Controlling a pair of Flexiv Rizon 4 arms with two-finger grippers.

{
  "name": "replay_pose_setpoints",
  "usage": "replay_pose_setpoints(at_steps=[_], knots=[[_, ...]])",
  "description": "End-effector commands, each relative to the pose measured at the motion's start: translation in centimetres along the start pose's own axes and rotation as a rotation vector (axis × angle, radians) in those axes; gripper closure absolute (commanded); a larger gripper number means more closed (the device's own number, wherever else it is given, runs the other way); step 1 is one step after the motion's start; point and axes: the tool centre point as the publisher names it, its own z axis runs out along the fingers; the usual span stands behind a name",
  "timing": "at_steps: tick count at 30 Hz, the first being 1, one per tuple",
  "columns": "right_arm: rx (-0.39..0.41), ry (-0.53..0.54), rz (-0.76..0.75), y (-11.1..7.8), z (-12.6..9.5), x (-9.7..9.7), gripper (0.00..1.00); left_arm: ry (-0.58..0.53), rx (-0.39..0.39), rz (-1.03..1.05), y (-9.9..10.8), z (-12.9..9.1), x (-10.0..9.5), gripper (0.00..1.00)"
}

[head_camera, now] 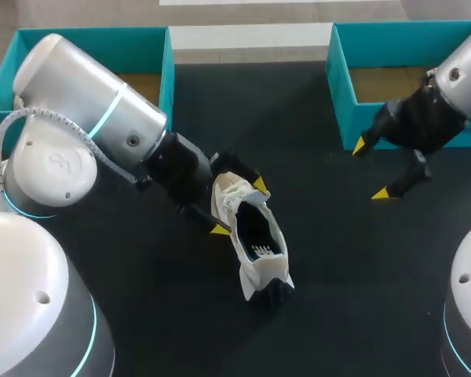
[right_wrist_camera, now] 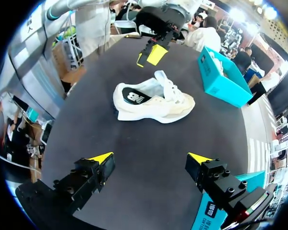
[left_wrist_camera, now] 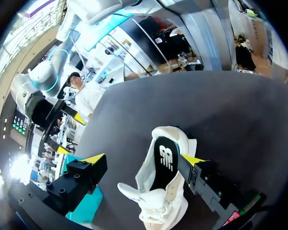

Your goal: Take the shoe out of the shoebox, open the shoe tongue, remove and reinsert the insole, then place the shoe into the shoebox

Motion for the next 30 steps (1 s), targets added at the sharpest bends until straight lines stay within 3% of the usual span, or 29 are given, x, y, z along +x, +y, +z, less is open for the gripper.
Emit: replay_pose_setpoints(at_steps=[1, 7, 9, 10, 11, 12, 19, 30], knots=[[0.003, -0.008, 0.0, 0.1, -1.2, 0.6, 0.0, 0.156, 0.007, 0.039, 0.3, -0.6, -1.4, 0.0], [0.003, -0.008, 0.0, 0.1, -1.2, 0.6, 0.0, 0.344, -0.003, 0.097, 0.8, -0.9, -1.7, 0.0], [0.003, -0.008, 0.0, 0.1, -1.2, 0.6, 0.0, 0.38, -0.012, 0.11, 0.9, -1.0, -1.8, 0.34], [0.003, -0.008, 0.0, 0.1, -1.2, 0.6, 0.0, 0.393, -0.014, 0.116, 0.9, -1.1, -1.8, 0.69], [0.003, -0.008, 0.0, 0.1, -1.2, 0.6, 0.0, 0.408, -0.027, 0.122, 1.0, -1.1, -1.8, 0.96], [0.003, -0.008, 0.0, 0.1, -1.2, 0.6, 0.0, 0.418, -0.036, 0.127, 1.1, -1.1, -1.8, 1.0], [0.003, -0.008, 0.0, 0.1, -1.2, 0.6, 0.0, 0.57, -0.154, 0.184, 1.1, 0.3, -0.8, 1.0], [0.003, -0.008, 0.0, 0.1, -1.2, 0.6, 0.0, 0.57, -0.154, 0.184, 1.1, 0.3, -0.8, 1.0]])
